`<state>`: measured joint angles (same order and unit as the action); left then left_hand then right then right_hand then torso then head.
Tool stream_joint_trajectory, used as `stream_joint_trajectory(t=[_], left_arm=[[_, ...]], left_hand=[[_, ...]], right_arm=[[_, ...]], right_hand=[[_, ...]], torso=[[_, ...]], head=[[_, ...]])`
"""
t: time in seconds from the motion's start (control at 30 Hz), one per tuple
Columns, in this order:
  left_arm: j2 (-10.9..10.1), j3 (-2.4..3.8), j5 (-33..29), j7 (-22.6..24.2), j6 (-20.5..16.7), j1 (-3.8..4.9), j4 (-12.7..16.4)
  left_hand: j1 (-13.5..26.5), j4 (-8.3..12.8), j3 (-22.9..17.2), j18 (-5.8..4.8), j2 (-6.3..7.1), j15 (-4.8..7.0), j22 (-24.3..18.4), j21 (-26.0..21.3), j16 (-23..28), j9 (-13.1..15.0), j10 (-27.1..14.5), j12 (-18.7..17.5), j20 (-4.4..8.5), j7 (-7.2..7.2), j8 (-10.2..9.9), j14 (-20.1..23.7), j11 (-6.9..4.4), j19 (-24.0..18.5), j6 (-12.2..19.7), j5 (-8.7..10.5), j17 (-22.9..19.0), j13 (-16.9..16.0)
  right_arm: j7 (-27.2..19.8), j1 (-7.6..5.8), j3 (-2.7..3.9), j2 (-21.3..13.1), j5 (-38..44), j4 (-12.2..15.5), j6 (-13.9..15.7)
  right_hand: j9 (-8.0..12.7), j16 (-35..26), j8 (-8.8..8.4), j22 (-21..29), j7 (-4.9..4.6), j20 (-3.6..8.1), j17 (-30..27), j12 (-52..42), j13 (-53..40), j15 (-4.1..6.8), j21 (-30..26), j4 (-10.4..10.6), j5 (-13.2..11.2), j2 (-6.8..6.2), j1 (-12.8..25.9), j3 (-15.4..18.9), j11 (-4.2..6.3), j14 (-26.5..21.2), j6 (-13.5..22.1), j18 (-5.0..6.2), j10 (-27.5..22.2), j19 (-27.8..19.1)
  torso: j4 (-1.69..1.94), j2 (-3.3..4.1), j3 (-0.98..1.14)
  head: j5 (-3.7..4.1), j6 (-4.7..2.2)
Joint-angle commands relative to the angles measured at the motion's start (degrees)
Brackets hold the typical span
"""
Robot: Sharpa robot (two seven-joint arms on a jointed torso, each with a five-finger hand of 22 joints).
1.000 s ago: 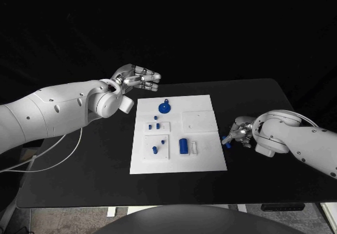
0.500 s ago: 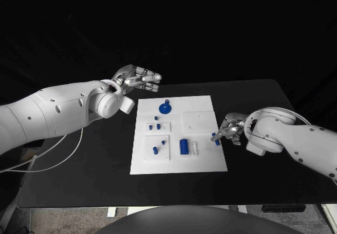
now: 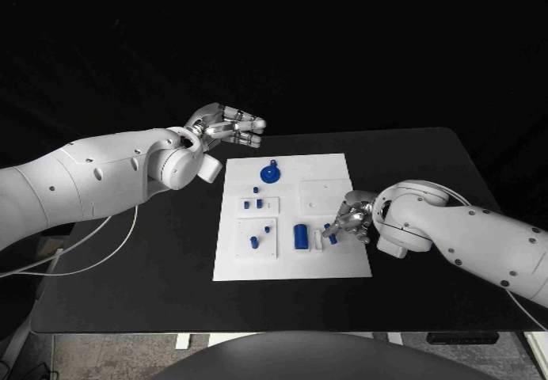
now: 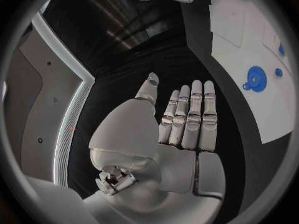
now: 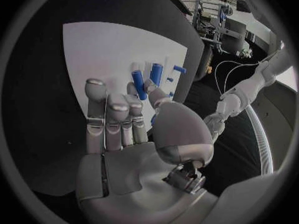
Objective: Assemble the parts on the task board
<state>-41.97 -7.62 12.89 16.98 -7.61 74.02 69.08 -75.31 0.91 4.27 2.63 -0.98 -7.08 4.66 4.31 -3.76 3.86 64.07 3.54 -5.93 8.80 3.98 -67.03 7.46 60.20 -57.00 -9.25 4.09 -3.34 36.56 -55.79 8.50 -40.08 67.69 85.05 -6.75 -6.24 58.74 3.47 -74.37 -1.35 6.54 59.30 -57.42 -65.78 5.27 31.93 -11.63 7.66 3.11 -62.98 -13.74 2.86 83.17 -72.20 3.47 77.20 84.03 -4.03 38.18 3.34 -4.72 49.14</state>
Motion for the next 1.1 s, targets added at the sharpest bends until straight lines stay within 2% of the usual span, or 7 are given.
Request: stream_joint_trajectory(t=[0.03,0.23,0.37,0.67,0.87,1.1], left_arm=[[0.2,0.04,0.1,0.3,0.9,0.07,0.1],[0.2,0.04,0.1,0.2,1.1,0.07,0.1],[0.2,0.04,0.1,0.2,1.1,0.07,0.1],[0.2,0.04,0.2,0.0,1.3,0.07,0.0],[0.2,0.04,0.2,-0.1,1.5,0.07,0.1],[0.2,0.04,0.2,-0.3,1.6,0.07,0.1]], left_hand=[[0.3,-0.3,0.1,0.21,-0.25,0.12,-0.1,0.2,0.2,0.0,-0.1,0.0,-0.2,-0.08,0.3,0.4,0.2,-0.1,0.4,0.14,-0.1,-0.1],[0.4,-0.4,0.2,0.22,-0.22,0.11,-0.1,0.2,0.2,0.1,-0.1,0.0,-0.21,-0.08,0.3,0.4,0.19,-0.1,0.4,0.16,-0.1,-0.1],[0.4,-0.4,0.2,0.22,-0.22,0.11,-0.1,0.2,0.2,0.1,-0.1,0.0,-0.21,-0.08,0.3,0.4,0.19,-0.1,0.4,0.16,-0.1,-0.1],[0.5,-0.5,0.2,0.23,-0.26,0.1,-0.1,0.2,0.2,0.1,-0.1,0.0,-0.22,-0.08,0.3,0.4,0.2,-0.1,0.4,0.18,-0.1,-0.1],[0.6,-0.6,0.2,0.22,-0.22,0.09,-0.1,0.2,0.2,0.1,-0.1,0.0,-0.24,-0.07,0.3,0.4,0.22,-0.2,0.5,0.24,-0.1,-0.1],[0.6,-0.7,0.2,0.22,-0.23,0.08,-0.1,0.2,0.2,0.1,-0.2,0.1,-0.24,-0.07,0.3,0.5,0.23,-0.2,0.5,0.23,-0.1,-0.1]], right_arm=[[0.6,0.03,-0.53,0.9,-0.5,-0.8,-0.4],[0.6,0.05,-1.44,2.2,-0.6,-1.7,-0.9],[0.6,0.05,-1.81,3.0,0.0,-2.6,-0.8],[0.4,0.05,-2.22,4.5,0.7,-4.5,-0.8],[0.4,0.05,-2.62,4.9,0.8,-5.0,-0.9],[0.5,0.05,-2.8,5.1,0.8,-5.3,-1.2]], right_hand=[[0.0,0.1,0.19,0.0,0.0,0.19,0.0,-0.1,-0.1,0.17,0.1,0.2,0.1,0.23,0.3,0.2,-0.06,0.2,-0.3,-0.96,0.2,2.3],[0.1,0.1,0.18,0.0,0.0,0.21,-0.1,-0.1,-0.1,0.18,0.0,0.4,0.0,0.3,0.5,0.3,-0.05,0.2,-0.3,-0.96,0.2,2.3],[0.1,0.0,0.19,0.0,-0.01,0.22,-0.1,0.1,0.0,0.19,0.0,0.6,-0.1,0.29,0.7,0.4,-0.05,0.2,-0.3,-0.95,0.1,2.3],[0.2,0.0,0.19,0.0,0.0,0.23,-0.1,0.0,-0.1,0.21,-0.1,0.8,0.0,0.27,0.7,0.5,-0.01,0.2,-0.3,-0.96,0.1,2.3],[0.3,-0.1,0.18,0.1,-0.02,0.26,-0.2,0.1,-0.1,0.23,-0.2,1.0,0.0,0.24,0.9,0.5,-0.01,0.1,-0.2,-0.95,0.0,2.3],[0.3,-0.2,0.19,0.1,-0.01,0.27,-0.3,0.1,-0.1,0.24,-0.3,1.1,-0.1,0.16,0.9,0.6,0.0,0.1,-0.3,-0.94,0.0,2.3]], torso=[[0.04,0.01,0.02],[-0.08,0.0,0.02],[-0.07,-0.04,-0.01],[-0.03,-0.03,-0.01],[-0.05,-0.01,-0.01],[-0.08,-0.06,-0.04]], head=[[-0.09,0.2],[-0.22,0.31],[-0.29,0.39],[-0.45,0.49],[-0.57,0.68],[-0.75,0.74]])
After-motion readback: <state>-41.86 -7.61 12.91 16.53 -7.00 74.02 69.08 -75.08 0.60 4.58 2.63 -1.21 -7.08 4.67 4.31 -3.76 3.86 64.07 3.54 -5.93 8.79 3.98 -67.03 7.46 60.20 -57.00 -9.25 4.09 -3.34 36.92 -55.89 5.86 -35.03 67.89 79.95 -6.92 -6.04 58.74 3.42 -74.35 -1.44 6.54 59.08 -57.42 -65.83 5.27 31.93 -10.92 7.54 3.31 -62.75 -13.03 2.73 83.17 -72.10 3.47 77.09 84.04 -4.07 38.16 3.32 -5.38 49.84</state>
